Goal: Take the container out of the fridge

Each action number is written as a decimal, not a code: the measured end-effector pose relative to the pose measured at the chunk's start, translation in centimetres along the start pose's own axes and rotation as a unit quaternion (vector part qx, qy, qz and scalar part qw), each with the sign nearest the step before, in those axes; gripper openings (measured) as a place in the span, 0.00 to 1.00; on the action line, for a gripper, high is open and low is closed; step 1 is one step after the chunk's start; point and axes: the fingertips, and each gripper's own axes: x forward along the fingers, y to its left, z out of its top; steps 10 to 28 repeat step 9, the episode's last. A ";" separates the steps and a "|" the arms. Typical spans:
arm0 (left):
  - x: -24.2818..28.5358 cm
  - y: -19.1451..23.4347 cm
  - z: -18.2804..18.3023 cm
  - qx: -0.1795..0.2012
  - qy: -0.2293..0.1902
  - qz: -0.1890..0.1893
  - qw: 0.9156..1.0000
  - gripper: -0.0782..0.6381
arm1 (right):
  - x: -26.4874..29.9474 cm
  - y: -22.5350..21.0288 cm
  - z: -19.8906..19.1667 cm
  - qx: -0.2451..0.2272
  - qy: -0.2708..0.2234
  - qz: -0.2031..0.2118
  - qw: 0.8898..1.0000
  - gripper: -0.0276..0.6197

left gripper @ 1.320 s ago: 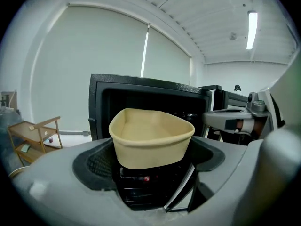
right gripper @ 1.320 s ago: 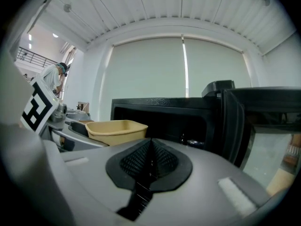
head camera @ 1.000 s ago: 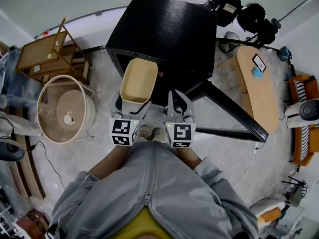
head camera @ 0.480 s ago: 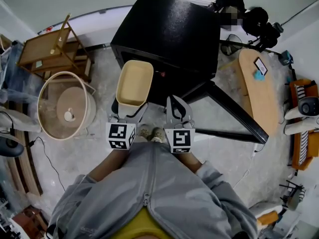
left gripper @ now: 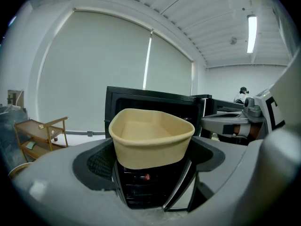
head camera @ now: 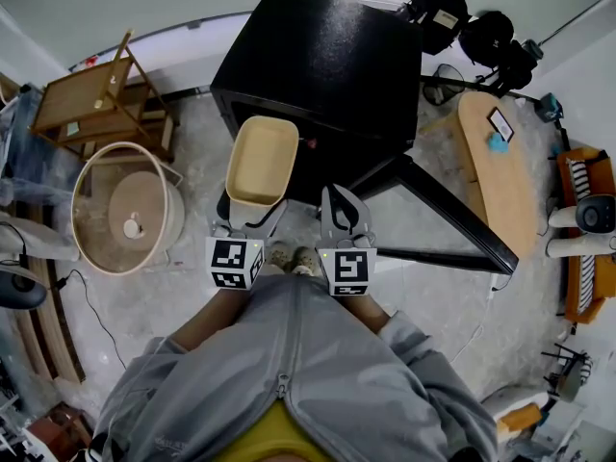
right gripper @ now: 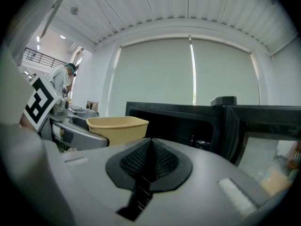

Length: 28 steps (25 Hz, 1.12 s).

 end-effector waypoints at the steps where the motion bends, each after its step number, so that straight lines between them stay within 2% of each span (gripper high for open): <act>1: 0.0 -0.1 0.0 0.000 0.001 -0.001 1.000 0.79 | 0.0 0.0 0.0 0.001 0.000 0.000 1.000 0.04; 28: 0.0 -0.2 0.0 0.003 0.000 -0.002 1.000 0.79 | -0.1 -0.1 0.0 0.004 0.000 0.001 1.000 0.04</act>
